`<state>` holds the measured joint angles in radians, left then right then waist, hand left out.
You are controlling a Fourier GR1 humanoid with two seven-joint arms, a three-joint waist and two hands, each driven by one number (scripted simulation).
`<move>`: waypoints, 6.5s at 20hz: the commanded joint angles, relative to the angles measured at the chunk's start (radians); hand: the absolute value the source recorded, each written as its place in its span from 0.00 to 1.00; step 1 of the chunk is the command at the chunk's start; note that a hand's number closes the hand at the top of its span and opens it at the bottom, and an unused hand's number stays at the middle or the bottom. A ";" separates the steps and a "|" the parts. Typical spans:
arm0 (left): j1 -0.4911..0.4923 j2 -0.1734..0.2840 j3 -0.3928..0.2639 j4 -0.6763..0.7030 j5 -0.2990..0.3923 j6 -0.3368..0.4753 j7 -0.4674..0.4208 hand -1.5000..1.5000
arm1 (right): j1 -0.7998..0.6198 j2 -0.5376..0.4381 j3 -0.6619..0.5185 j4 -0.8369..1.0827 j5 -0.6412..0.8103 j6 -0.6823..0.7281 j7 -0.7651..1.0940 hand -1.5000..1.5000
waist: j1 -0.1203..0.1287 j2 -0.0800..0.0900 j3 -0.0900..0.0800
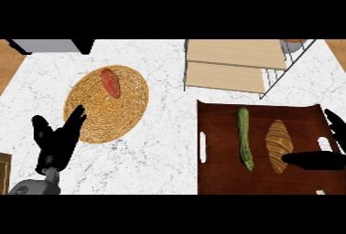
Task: Pick the croissant from the tray and place it in the tiered shelf
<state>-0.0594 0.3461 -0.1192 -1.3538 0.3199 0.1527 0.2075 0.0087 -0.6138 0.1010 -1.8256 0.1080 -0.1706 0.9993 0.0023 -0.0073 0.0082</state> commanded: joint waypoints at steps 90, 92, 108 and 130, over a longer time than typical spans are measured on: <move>-0.017 -0.109 0.145 0.026 -0.127 -0.130 0.092 0.50 | -1.318 0.344 -0.219 0.492 0.591 0.504 -0.076 1.00 | 0.006 0.011 -0.009; 0.047 -0.130 0.117 -0.063 -0.147 -0.103 0.102 0.50 | -1.314 0.303 -0.244 0.563 0.579 0.514 -0.142 1.00 | 0.016 0.010 -0.008; 0.008 -0.148 0.144 -0.011 -0.152 -0.127 0.082 0.50 | -1.358 0.260 -0.241 0.936 0.677 0.295 -0.431 1.00 | 0.015 0.012 -0.009; 0.001 -0.142 0.173 0.043 -0.180 -0.150 0.058 0.50 | -1.360 0.294 -0.375 1.052 0.613 0.054 -0.504 0.00 | 0.011 0.014 -0.009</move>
<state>-0.0634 0.2076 0.0500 -1.3806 0.1390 0.0190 0.2742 -1.3673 -0.3267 -0.2190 -0.7928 0.7502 -0.0309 0.5078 0.0128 -0.0018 0.0080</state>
